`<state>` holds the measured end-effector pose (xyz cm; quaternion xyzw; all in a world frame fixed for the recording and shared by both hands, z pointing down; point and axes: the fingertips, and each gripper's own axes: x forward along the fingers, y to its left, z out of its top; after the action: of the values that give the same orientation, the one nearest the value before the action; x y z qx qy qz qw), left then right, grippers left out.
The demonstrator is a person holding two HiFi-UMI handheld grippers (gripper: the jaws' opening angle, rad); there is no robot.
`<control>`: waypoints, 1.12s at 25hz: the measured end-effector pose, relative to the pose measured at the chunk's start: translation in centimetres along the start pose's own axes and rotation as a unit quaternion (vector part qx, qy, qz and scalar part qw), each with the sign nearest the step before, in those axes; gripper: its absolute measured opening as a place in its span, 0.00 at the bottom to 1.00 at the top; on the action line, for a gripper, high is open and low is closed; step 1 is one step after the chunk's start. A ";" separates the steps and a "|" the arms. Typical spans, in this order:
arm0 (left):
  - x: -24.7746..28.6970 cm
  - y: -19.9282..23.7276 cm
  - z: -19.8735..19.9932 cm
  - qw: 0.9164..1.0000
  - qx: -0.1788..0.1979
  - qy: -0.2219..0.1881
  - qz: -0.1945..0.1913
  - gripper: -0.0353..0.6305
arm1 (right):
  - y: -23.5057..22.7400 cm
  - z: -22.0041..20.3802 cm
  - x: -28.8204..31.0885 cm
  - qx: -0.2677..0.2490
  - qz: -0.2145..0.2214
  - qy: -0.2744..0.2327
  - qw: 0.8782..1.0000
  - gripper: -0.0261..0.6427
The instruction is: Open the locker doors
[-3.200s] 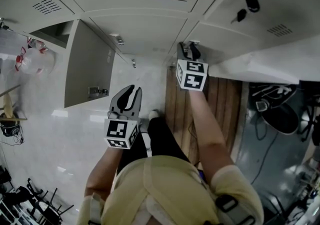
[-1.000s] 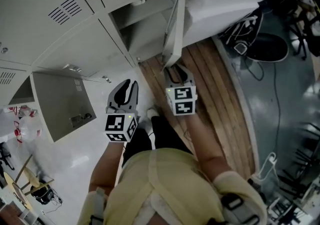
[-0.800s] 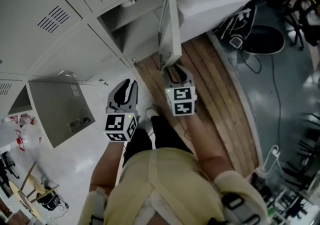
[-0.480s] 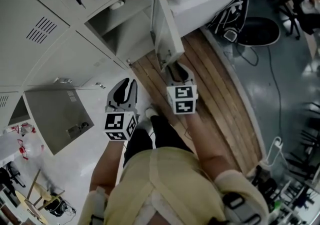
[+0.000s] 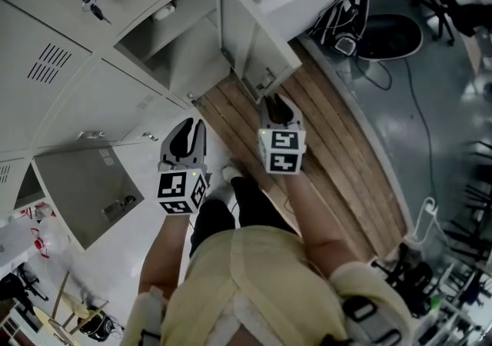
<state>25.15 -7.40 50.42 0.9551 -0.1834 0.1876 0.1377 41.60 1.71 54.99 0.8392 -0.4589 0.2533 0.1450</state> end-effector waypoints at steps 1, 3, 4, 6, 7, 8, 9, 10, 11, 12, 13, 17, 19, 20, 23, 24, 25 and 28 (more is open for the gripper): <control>0.0 0.0 0.1 1.000 0.000 -0.001 -0.001 0.18 | 0.0 0.0 -0.1 0.003 -0.001 -0.001 1.000 0.19; -0.1 0.1 0.1 1.000 0.001 -0.002 -0.002 0.18 | 0.1 -0.2 -0.3 0.007 -0.002 -0.001 1.000 0.19; -0.2 0.2 0.1 1.000 0.000 -0.002 -0.003 0.18 | 0.1 -0.2 -0.3 0.008 -0.003 -0.001 1.000 0.19; -0.4 0.5 0.0 1.000 -0.001 -0.002 -0.004 0.18 | 0.3 -0.2 -0.5 0.010 -0.006 -0.001 1.000 0.19; -0.6 0.6 0.0 1.000 -0.002 -0.002 -0.005 0.18 | 0.4 -0.2 -0.6 0.011 -0.008 -0.002 1.000 0.19; -0.8 0.7 0.0 1.000 -0.001 -0.002 -0.007 0.18 | 0.5 -0.1 -0.7 0.013 -0.010 -0.003 1.000 0.19; -1.0 0.8 0.0 1.000 0.000 -0.002 -0.009 0.18 | 0.6 -0.1 -0.9 0.015 -0.013 -0.004 1.000 0.19; -1.3 1.0 0.0 1.000 0.001 -0.003 -0.010 0.18 | 0.7 0.0 -1.1 0.017 -0.015 -0.005 1.000 0.19; -1.6 1.1 0.0 1.000 0.002 -0.003 -0.011 0.18 | 0.8 0.0 -1.3 0.020 -0.018 -0.006 1.000 0.19; -2.0 1.3 0.0 1.000 0.003 -0.003 -0.012 0.18 | 1.0 0.0 -1.6 0.022 -0.021 -0.007 1.000 0.19; -2.3 1.5 0.0 1.000 0.004 -0.003 -0.012 0.18 | 1.1 0.1 -1.8 0.024 -0.024 -0.008 0.999 0.19; -3.8 2.5 0.4 1.000 0.008 -0.006 -0.013 0.18 | 1.4 0.0 -3.0 0.027 -0.039 -0.014 0.999 0.18; -4.6 3.0 0.6 1.000 0.010 -0.008 -0.011 0.18 | 1.7 -0.1 -3.5 0.028 -0.042 -0.020 0.999 0.18; -5.0 3.3 0.7 1.000 0.010 -0.010 -0.010 0.18 | 2.0 0.0 -3.7 0.031 -0.041 -0.022 0.998 0.18; -6.2 3.6 1.0 1.000 0.012 -0.015 -0.014 0.18 | 2.8 0.0 -4.7 0.041 -0.039 -0.026 0.998 0.18; -6.6 3.6 1.1 1.000 0.011 -0.017 -0.016 0.18 | 3.1 0.0 -5.2 0.044 -0.039 -0.027 0.998 0.18; -7.1 3.6 1.2 1.000 0.010 -0.018 -0.017 0.18 | 3.4 0.0 -5.6 0.045 -0.037 -0.027 0.998 0.18; -8.2 3.9 1.3 1.000 0.008 -0.021 -0.016 0.18 | 4.4 0.3 -6.8 0.046 -0.032 -0.030 0.998 0.18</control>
<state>16.88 -8.88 46.70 0.9626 -0.1700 0.1668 0.1292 34.89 3.94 51.01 0.8663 -0.4242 0.2437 0.1005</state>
